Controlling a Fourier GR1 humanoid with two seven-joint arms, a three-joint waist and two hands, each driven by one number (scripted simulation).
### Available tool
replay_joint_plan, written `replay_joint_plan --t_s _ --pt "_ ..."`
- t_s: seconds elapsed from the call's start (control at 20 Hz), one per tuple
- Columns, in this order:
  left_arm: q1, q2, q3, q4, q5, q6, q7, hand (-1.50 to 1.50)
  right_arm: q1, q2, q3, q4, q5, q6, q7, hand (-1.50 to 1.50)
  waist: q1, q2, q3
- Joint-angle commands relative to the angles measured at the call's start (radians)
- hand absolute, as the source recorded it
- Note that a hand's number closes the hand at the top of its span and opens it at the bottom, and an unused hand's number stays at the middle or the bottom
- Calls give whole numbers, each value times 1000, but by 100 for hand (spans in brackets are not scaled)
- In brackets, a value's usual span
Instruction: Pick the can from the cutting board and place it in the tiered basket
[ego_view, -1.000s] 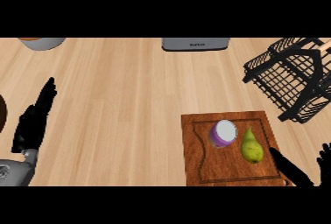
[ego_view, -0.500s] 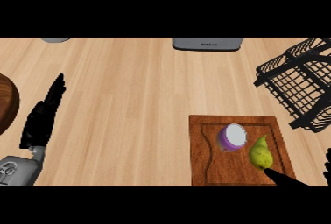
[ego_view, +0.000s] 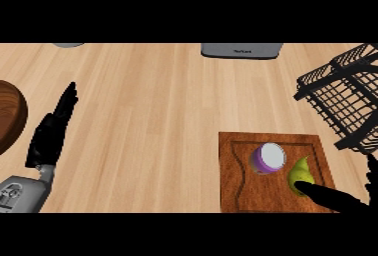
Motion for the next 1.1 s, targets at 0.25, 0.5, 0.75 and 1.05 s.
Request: replay_joint_plan --t_s 0.25,0.5,0.75,1.05 --pt "-14 -9 5 26 -12 -8 6 0 -103 116 -12 79 61 171 248 -150 -11 -1 1" --pt "-27 -1 25 10 -4 -18 21 0 -155 226 1 136 153 214 248 -150 -14 -3 2" --pt "-20 -17 18 27 -19 -11 15 0 -160 306 12 173 272 299 248 -150 -24 -5 2" --pt "27 -9 27 8 -16 -18 5 0 -176 410 10 187 428 363 248 -150 -20 -8 2"
